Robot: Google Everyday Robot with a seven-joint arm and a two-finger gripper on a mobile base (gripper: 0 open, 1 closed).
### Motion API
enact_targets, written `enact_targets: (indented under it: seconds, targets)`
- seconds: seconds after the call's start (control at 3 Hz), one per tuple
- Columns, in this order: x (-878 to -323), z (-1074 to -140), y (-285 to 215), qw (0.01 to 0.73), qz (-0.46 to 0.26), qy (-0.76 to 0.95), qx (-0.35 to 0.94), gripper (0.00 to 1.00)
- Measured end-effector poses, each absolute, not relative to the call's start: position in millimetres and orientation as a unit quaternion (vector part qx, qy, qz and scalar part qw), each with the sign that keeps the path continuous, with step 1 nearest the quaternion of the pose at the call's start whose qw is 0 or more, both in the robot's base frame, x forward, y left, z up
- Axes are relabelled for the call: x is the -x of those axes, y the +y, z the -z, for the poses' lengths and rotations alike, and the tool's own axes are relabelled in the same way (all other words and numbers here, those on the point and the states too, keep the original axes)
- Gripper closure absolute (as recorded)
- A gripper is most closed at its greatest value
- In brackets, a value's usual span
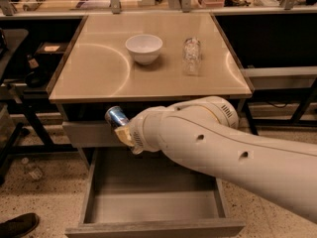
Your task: Pick redbull can from middle drawer and place on counter
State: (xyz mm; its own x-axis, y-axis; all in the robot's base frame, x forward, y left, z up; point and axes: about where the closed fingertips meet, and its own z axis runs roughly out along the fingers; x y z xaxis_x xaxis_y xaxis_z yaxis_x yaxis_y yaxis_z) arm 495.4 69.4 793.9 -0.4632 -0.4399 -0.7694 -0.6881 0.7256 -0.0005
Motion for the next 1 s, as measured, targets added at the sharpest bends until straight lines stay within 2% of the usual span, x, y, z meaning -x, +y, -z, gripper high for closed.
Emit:
enact_targets:
  seconds: [1.0]
  targets:
    - [-504.4,-842.4,70.2,0.415,-0.134,0.829,0.350,1.00]
